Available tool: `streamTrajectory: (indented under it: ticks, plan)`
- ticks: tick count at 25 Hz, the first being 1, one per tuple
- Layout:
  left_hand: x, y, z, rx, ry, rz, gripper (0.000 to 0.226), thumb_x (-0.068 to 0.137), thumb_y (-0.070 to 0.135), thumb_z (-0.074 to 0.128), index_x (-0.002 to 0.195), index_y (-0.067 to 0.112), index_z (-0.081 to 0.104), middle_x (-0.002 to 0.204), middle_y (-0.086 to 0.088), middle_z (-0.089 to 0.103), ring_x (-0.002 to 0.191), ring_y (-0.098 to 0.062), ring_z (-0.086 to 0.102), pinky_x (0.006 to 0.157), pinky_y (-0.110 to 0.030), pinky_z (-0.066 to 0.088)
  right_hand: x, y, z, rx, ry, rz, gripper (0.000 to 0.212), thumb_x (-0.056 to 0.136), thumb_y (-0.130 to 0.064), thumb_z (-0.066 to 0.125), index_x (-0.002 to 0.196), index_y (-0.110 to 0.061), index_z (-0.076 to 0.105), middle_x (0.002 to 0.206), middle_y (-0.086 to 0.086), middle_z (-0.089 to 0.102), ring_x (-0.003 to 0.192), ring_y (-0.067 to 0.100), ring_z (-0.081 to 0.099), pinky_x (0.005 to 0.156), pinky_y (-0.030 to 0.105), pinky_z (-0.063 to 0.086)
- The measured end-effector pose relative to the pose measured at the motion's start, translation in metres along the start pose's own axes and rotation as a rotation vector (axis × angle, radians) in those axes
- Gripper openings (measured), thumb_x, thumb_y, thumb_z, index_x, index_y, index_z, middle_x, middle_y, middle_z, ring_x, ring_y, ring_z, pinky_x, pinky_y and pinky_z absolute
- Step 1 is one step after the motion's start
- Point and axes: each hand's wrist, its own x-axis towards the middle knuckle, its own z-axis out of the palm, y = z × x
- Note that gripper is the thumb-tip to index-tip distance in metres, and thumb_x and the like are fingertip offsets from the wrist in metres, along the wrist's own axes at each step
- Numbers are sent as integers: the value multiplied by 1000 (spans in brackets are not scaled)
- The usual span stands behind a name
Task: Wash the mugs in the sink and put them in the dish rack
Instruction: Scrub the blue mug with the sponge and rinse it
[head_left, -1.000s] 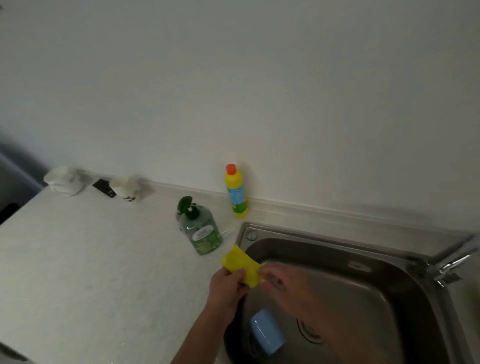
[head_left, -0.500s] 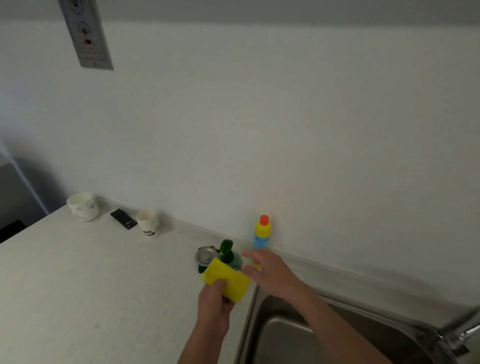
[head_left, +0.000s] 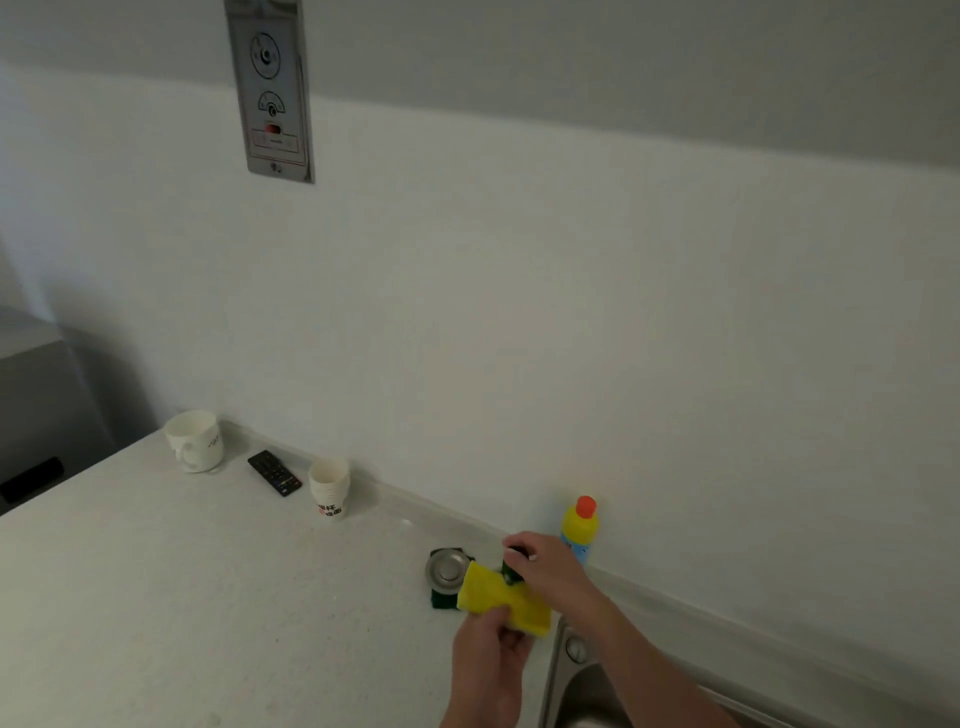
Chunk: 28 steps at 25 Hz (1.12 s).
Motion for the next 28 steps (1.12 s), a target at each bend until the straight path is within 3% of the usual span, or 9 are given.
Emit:
streamTrajectory:
  ticks: [5,8,13,19,23,28]
  plan:
    - [7,5,-6,-57,32,-41,37,96,-8,38,131,-8,52,92,-20,71,88,-38,63,49,-34,59,4,2,1,9,-39,-1,8,96,-28,57,99,-31,64,107,-8,68,100,8,62,83,20,48]
    - [6,8,-1,-104,51,-42,40,97,-9,36,136,-8,46,96,-17,66,84,-36,61,43,-33,56,0,0,4,17,-32,-8,10,98,-26,54,100,-28,63,103,-7,67,96,9,62,81,19,47]
    - [-2,4,-2,-87,9,-2,42,94,-11,38,133,-5,51,101,-19,70,90,-34,66,53,-32,59,-8,-6,4,32,-24,3,20,100,-25,50,112,-17,65,104,-5,64,100,12,60,84,23,45]
    - [0,0,-3,-139,-14,-10,42,97,-10,36,137,-3,47,104,-17,67,93,-33,64,52,-31,60,-9,-2,9,47,-10,27,26,101,-27,48,121,-19,64,119,-4,64,109,12,59,91,25,45]
    - [1,3,-4,-156,-30,-27,42,97,-11,35,137,-5,46,102,-17,66,91,-34,63,50,-31,59,-9,-2,7,53,-6,27,28,101,-27,49,123,-20,64,117,-7,64,109,10,59,92,23,44]
    - [6,5,-9,-148,-39,-47,46,96,-11,35,141,-6,43,107,-20,65,95,-36,62,53,-34,60,-7,0,10,40,2,61,36,102,-31,48,135,-24,59,138,-6,59,127,10,52,100,19,38]
